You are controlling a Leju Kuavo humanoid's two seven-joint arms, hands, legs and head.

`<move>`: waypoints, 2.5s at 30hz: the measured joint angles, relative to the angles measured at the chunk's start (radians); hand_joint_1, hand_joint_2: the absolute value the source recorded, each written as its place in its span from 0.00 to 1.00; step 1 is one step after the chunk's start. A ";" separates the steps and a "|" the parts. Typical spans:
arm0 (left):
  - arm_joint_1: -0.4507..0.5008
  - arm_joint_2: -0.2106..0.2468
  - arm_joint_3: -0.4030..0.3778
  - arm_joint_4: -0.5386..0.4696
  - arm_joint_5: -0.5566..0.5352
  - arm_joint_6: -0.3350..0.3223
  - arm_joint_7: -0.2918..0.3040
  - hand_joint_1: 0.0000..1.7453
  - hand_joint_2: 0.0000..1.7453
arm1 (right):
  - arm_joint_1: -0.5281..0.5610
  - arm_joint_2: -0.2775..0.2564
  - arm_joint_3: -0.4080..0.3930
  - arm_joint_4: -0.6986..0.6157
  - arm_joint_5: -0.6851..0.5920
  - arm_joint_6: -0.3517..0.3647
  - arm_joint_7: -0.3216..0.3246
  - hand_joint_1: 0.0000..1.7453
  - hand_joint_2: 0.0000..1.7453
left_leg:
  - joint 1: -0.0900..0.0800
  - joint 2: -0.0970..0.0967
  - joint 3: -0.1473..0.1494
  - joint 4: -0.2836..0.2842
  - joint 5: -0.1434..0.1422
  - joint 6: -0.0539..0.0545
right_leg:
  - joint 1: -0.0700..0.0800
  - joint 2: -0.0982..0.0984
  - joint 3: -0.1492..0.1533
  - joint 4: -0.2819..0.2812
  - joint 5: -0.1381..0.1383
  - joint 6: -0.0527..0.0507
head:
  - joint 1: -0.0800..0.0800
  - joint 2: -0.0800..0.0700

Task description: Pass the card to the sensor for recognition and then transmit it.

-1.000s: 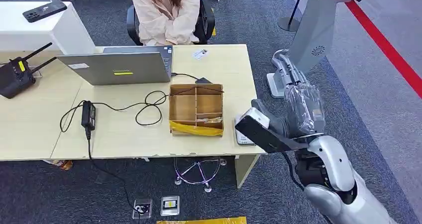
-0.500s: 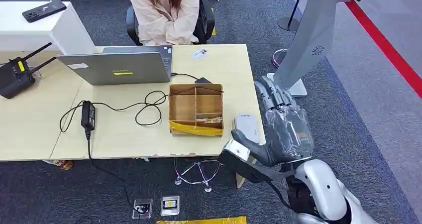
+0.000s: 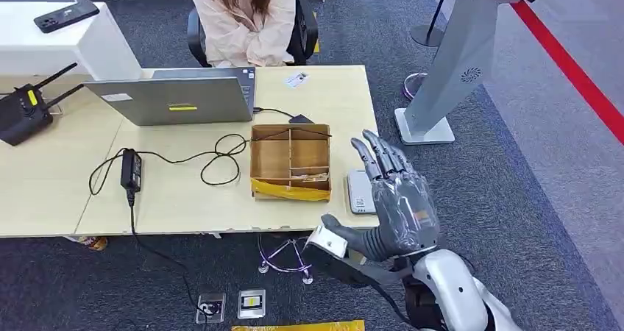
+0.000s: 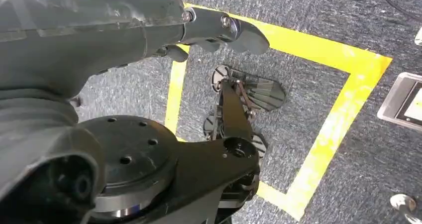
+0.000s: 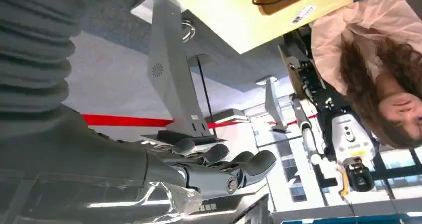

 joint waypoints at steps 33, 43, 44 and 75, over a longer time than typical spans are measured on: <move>-0.005 -0.002 -0.001 0.000 -0.045 -0.007 0.000 0.00 0.00 | -0.097 0.192 0.032 0.412 0.037 -0.086 -0.117 0.00 1.00 | 0.000 0.000 0.000 0.000 0.000 0.000 | 0.000 0.000 0.000 0.000 0.000 0.000 | 0.000 0.000; -0.005 -0.003 -0.003 0.000 -0.067 -0.014 0.000 0.00 0.00 | -0.169 0.267 0.045 0.578 0.058 -0.116 -0.150 0.00 1.00 | 0.000 0.000 -0.001 0.000 0.000 0.000 | 0.000 0.000 0.000 0.000 0.000 0.000 | 0.000 0.000; -0.005 -0.003 -0.003 0.000 -0.069 -0.016 0.000 0.00 0.00 | -0.175 0.275 0.045 0.595 0.057 -0.117 -0.153 0.00 1.00 | 0.000 0.000 -0.001 0.000 0.000 0.000 | 0.000 0.000 0.000 0.000 0.000 0.000 | 0.000 0.000; -0.005 -0.009 -0.008 0.000 -0.087 -0.026 0.000 0.00 0.00 | -0.263 0.383 0.048 0.940 0.041 -0.174 -0.221 0.00 1.00 | 0.000 0.000 -0.001 0.000 0.000 0.000 | 0.000 0.000 0.000 0.000 0.000 0.000 | 0.000 0.000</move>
